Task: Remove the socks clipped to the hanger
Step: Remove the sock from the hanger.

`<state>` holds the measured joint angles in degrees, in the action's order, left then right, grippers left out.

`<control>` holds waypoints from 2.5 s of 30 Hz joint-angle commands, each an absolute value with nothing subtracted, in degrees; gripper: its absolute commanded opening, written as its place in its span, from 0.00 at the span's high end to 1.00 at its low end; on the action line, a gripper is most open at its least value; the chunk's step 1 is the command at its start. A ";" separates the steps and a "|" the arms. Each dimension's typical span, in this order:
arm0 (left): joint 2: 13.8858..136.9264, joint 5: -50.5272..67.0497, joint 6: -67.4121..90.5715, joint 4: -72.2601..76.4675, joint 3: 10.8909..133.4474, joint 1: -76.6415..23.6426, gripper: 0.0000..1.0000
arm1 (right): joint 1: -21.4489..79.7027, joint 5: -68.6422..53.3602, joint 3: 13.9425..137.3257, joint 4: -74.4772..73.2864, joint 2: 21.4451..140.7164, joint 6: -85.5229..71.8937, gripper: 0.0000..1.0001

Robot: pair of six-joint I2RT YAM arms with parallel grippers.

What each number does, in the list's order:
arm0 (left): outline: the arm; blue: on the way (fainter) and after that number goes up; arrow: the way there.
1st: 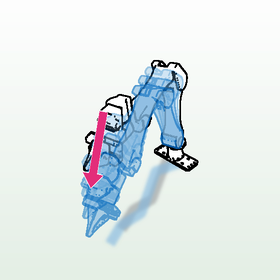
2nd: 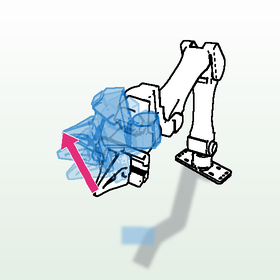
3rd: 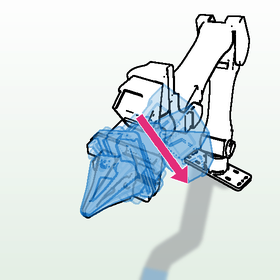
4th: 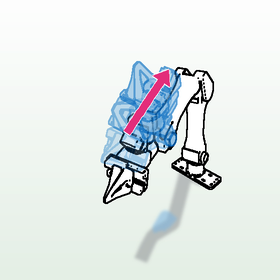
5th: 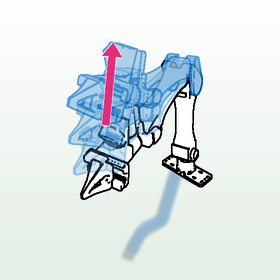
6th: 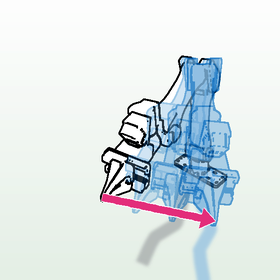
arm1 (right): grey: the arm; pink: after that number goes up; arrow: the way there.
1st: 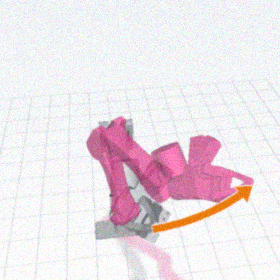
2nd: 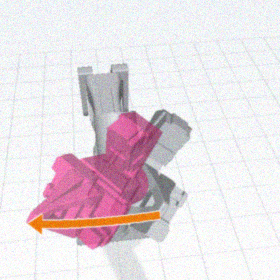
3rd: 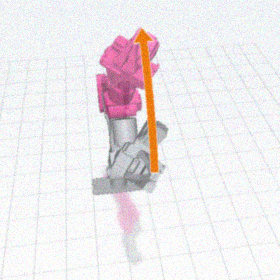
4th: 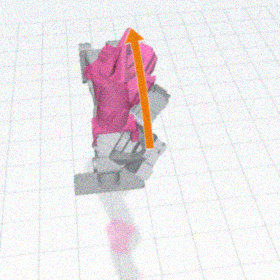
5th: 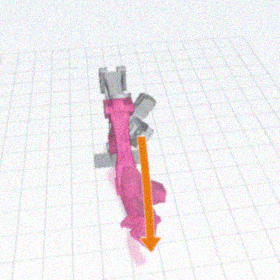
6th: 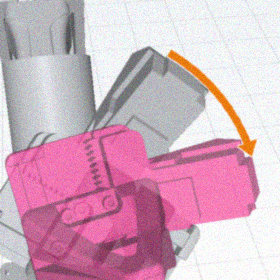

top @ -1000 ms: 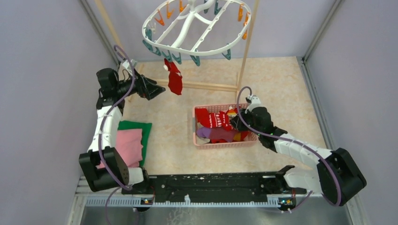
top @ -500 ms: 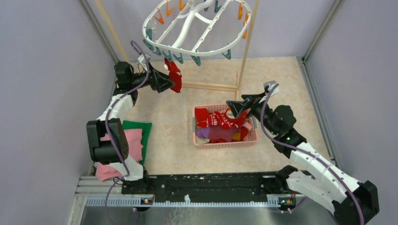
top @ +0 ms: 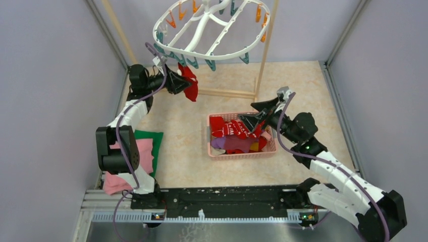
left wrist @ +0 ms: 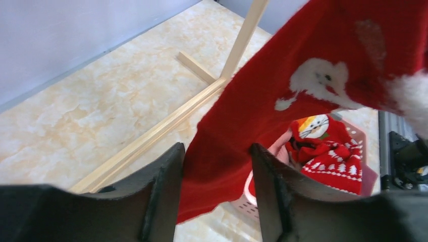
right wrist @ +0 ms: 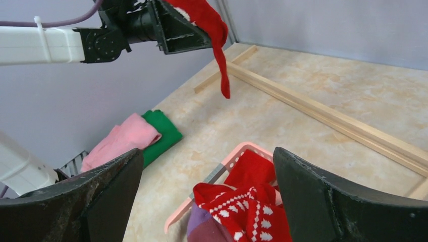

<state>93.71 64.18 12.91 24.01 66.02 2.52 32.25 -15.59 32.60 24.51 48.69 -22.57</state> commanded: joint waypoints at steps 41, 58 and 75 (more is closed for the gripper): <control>66.42 54.62 14.60 -13.39 72.89 -4.05 0.20 | 45.08 -25.76 56.95 51.14 86.83 -23.20 1.00; 74.43 40.12 21.06 -14.23 92.00 -3.78 0.09 | 48.54 -20.63 55.62 47.32 85.37 -18.31 1.00; 75.33 39.78 25.96 -14.55 89.63 -5.89 0.15 | 49.53 -20.45 59.46 46.73 88.25 -18.50 1.00</control>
<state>78.15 40.82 24.32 -16.08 90.39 -5.41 48.60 -20.49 55.77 45.39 87.81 -19.46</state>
